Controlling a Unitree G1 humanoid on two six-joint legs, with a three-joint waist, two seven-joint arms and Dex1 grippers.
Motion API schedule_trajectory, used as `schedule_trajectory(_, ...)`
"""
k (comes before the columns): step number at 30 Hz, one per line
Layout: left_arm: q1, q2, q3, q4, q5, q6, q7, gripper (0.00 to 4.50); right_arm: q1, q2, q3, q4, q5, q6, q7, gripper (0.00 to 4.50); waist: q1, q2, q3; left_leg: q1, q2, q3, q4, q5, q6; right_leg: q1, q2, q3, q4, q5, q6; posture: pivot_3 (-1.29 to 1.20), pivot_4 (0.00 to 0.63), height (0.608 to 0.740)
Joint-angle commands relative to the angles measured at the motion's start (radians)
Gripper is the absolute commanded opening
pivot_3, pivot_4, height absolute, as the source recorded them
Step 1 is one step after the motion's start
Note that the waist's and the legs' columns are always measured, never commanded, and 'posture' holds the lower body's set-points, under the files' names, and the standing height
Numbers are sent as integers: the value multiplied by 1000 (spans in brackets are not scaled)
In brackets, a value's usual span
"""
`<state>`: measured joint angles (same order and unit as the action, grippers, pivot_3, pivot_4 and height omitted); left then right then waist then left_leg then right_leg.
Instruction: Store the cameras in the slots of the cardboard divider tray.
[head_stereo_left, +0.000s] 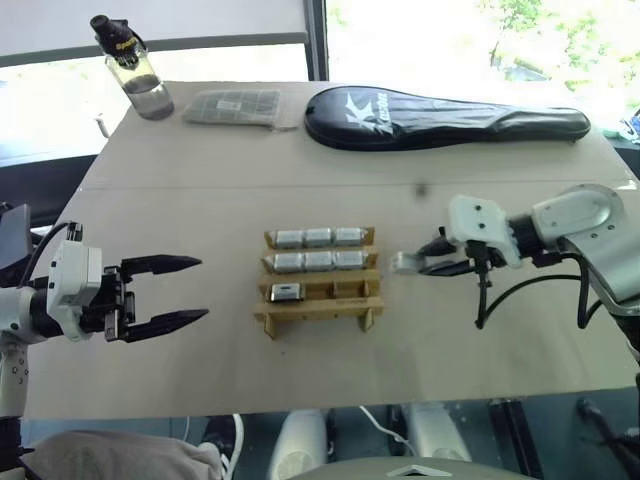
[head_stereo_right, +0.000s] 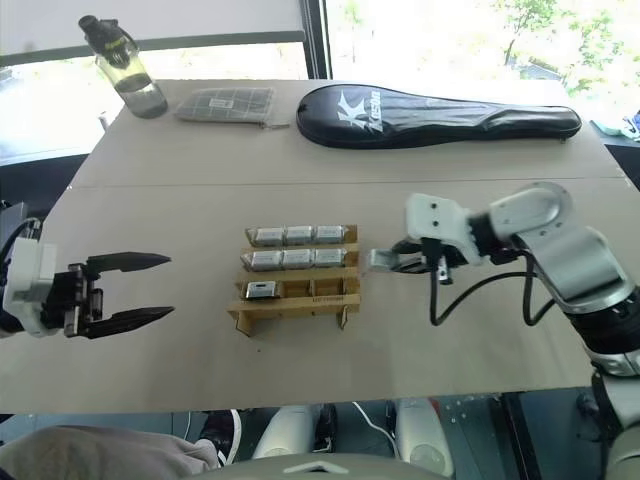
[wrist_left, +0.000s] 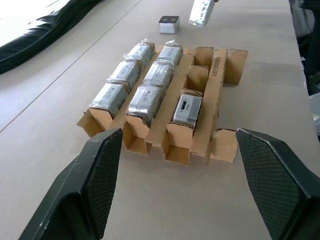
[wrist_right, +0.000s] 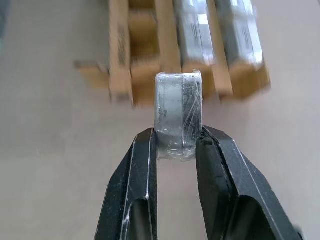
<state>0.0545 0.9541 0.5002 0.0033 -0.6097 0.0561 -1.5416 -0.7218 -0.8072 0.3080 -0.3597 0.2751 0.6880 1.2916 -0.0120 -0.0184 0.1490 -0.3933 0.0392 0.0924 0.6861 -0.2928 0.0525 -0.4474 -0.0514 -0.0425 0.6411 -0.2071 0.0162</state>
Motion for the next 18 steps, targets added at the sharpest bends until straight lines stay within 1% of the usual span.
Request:
schedule_trajectory(1,-21,15,2,5,3,-15,-4,3740,-123,84,49,-26,26,115,-39,568,0,0,0,0,0,0,0,0,0,0,0,0,0,0,0,0,150,740)
schedule_trajectory(5,-36,10,-13,15,9,-24,-5,3740,-231,264,126,13,36,203,-115,568,-3,0,0,0,0,0,0,0,0,-1,0,0,1,0,0,0,150,740)
schedule_trajectory(8,-39,5,-18,15,11,-28,-2,3740,-267,329,171,35,49,272,-137,568,3,0,0,-2,-1,-2,0,0,0,-1,0,-2,1,0,0,0,150,740)
schedule_trajectory(10,-32,0,-18,10,12,-32,0,3740,-278,337,220,43,49,305,-132,568,3,0,0,-3,-2,-3,0,0,0,-1,-2,-3,1,0,0,0,150,740)
schedule_trajectory(12,-25,-5,-17,4,11,-34,4,3740,-277,330,263,51,31,288,-128,568,2,-1,-1,-4,-3,-2,0,0,0,-1,-3,-3,0,0,0,0,150,740)
schedule_trajectory(18,0,-14,-9,-13,7,-37,16,3740,-293,352,320,121,1,265,-144,568,-2,-1,-1,-3,-2,-3,1,0,0,-1,-2,-4,1,0,0,0,150,740)
